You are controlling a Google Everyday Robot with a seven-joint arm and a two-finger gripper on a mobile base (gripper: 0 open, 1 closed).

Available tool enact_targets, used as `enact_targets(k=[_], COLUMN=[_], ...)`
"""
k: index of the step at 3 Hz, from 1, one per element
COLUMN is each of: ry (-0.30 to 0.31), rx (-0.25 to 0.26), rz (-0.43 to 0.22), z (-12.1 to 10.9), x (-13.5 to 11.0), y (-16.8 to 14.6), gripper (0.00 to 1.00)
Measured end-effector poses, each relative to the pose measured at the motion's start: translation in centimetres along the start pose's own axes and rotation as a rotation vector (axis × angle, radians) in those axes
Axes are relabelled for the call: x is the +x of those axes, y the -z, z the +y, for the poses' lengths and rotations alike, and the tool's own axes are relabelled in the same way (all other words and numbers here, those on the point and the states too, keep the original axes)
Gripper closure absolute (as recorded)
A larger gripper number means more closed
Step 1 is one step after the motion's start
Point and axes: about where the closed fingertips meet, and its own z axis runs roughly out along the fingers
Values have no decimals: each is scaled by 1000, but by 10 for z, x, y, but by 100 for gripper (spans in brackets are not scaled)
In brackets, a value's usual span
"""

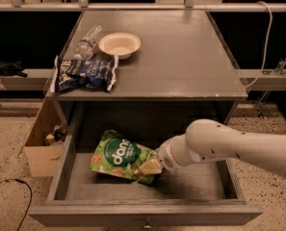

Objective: Pick green rice chip bag from top drawer and place on counter

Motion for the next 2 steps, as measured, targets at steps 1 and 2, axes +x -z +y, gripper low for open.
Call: enact_targets(k=[1, 2], ry=[0, 0], rx=[0, 0], rz=[0, 0], z=[0, 0], x=[0, 0], y=[0, 0], gripper=[88, 100])
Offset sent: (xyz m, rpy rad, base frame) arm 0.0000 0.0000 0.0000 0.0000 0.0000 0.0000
